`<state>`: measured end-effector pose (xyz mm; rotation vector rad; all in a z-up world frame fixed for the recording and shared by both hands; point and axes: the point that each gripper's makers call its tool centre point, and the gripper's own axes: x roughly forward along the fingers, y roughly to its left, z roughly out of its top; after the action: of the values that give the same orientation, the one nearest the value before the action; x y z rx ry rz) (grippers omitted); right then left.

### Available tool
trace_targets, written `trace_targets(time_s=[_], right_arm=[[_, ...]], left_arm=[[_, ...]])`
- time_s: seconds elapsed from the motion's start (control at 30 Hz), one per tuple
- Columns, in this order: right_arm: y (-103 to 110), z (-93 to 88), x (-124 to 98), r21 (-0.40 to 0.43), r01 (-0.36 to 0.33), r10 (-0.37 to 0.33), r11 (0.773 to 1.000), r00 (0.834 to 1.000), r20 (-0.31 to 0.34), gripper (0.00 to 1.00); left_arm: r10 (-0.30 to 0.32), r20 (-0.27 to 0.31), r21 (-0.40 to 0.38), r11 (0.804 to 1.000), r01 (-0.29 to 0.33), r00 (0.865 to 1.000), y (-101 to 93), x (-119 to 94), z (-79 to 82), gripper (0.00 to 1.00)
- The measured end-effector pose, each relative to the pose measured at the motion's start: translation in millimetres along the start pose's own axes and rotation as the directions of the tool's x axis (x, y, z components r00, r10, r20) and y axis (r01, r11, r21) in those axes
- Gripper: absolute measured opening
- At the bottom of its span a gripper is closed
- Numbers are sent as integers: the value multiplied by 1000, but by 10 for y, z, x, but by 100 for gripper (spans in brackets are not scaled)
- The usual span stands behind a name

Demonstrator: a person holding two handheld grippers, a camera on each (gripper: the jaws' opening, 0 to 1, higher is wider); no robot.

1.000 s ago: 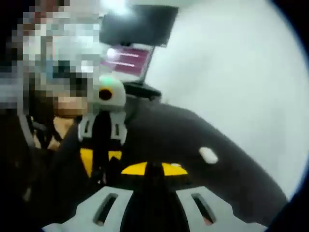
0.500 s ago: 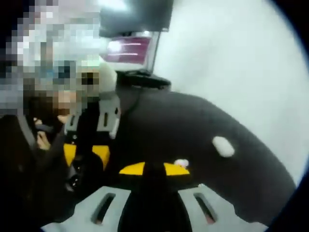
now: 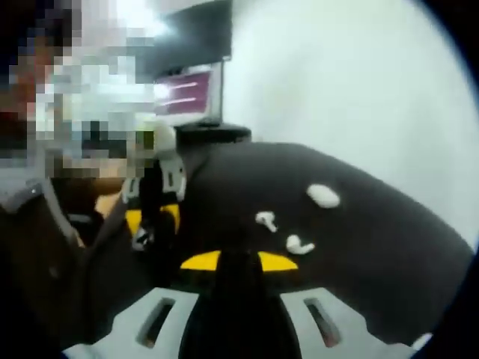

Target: Pick up three earphones and place each one into its charging case using tactile feedback, ensure that each earphone is properly inserted and securely positioned inside the case.

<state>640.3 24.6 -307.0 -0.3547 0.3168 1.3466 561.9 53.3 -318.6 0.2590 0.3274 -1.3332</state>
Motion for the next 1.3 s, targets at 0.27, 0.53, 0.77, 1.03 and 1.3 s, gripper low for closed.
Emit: trace_targets(time_s=[0.27,0.53,0.77,1.03,1.3], right_arm=[[82,-19,187,51,-31,29,998,999,37,19],[64,5,129,25,7,-8,1000,999,47,12],[-21,-12,-134,87,101,-106,991,993,57,12],[68,-197,-185,6,264,-264,965,965,0,12],[157,-203,-177,-6,321,-321,947,947,10,20]], left_arm=[[-1,1,0,1000,1,1000,11,-14,-7,14],[-3,1,0,1000,3,1000,19,-24,-13,14],[-3,1,1,1000,3,1000,15,-23,-18,14],[-2,1,0,1000,2,1000,15,-21,-23,14],[-3,1,-3,1000,3,1000,20,-21,-29,14]])
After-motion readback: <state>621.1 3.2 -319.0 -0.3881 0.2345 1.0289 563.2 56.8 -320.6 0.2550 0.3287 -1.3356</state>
